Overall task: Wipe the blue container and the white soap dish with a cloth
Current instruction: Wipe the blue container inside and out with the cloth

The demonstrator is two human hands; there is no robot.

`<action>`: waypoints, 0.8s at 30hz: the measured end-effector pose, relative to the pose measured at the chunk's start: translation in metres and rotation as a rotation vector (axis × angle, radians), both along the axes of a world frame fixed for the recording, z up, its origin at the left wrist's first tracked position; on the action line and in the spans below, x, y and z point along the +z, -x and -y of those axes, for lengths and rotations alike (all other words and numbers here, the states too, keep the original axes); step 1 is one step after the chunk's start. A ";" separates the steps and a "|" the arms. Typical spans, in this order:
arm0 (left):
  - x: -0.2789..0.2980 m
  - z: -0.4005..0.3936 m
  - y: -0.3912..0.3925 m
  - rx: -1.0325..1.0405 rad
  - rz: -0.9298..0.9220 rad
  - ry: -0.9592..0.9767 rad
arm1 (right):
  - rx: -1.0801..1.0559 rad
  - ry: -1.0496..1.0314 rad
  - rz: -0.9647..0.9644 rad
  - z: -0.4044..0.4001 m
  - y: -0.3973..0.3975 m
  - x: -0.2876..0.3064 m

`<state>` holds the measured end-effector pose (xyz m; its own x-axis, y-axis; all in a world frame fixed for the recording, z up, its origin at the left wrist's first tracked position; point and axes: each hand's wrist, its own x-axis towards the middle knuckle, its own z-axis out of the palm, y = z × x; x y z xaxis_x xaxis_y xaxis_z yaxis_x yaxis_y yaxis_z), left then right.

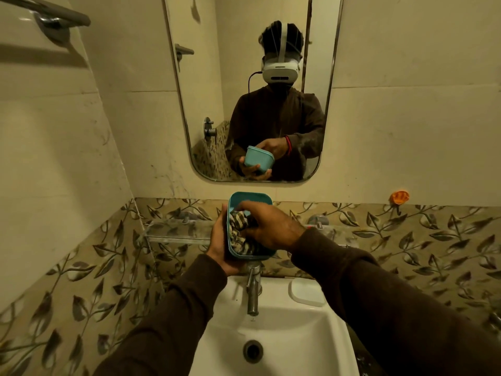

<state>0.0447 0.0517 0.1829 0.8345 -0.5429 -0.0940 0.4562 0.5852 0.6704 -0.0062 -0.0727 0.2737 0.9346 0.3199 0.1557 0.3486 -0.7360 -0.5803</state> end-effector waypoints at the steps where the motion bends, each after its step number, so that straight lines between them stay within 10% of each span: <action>1: 0.001 0.001 0.003 0.002 -0.004 0.006 | -0.034 -0.039 0.049 -0.001 -0.001 0.001; 9: 0.008 0.018 0.013 0.041 -0.031 0.055 | -0.256 0.106 0.375 -0.009 0.000 -0.003; 18: 0.004 0.005 0.005 -0.003 -0.037 0.016 | 0.123 0.192 0.110 0.007 0.006 0.000; 24: 0.009 0.014 0.009 -0.016 -0.019 0.033 | 0.006 0.157 0.306 0.012 -0.001 0.010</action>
<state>0.0355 0.0379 0.1915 0.8240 -0.5592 -0.0916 0.4781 0.5993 0.6421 -0.0048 -0.0844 0.2835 0.8500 0.3681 0.3768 0.4940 -0.8054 -0.3276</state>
